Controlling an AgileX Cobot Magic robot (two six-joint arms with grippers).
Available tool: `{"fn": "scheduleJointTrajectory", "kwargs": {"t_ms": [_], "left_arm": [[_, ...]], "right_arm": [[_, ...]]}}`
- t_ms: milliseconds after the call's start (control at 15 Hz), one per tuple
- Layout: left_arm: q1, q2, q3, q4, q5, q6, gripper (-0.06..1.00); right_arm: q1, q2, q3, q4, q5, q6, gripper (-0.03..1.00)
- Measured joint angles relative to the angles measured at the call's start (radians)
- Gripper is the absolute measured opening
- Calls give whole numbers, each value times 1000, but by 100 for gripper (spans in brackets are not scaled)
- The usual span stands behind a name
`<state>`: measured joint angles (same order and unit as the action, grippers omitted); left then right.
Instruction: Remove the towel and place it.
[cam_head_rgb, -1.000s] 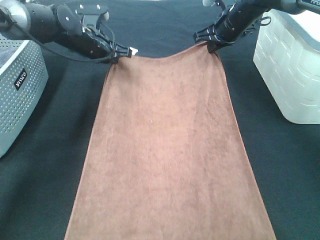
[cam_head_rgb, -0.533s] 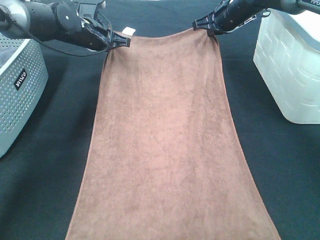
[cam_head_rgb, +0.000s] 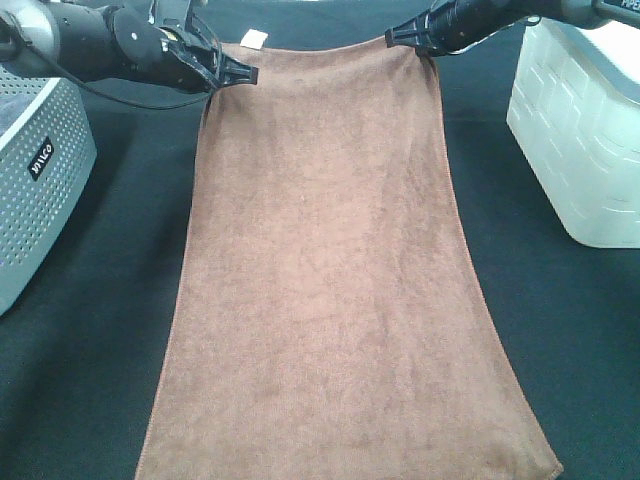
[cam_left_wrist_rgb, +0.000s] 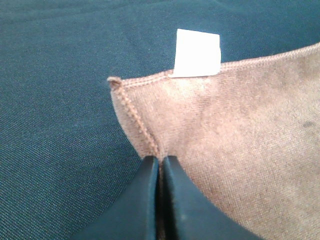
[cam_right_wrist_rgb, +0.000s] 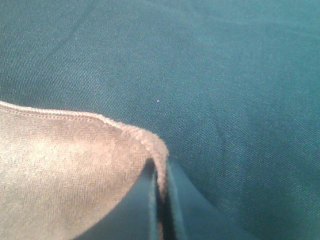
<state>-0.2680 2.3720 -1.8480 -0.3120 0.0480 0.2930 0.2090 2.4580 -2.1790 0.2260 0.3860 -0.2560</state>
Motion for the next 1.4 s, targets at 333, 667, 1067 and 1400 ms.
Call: {"fn": "scheduleJointTrajectory", "kwargs": {"t_ms": [333,667,1067,1400], "left_arm": [[0,24,-1,0,-17,0,0],[0,40,-1,0,-48,0,0],[0,98,-30,3,-104,0,0],[0,230,-170,3,-89,0,0]], "right_arm": [[0,1,0,0,0,25,1],[0,65,0,-2,-23,28,1],[0,103,0,-1,-61,40,1],[-2,174,0,-1,-96,49,1]]}}
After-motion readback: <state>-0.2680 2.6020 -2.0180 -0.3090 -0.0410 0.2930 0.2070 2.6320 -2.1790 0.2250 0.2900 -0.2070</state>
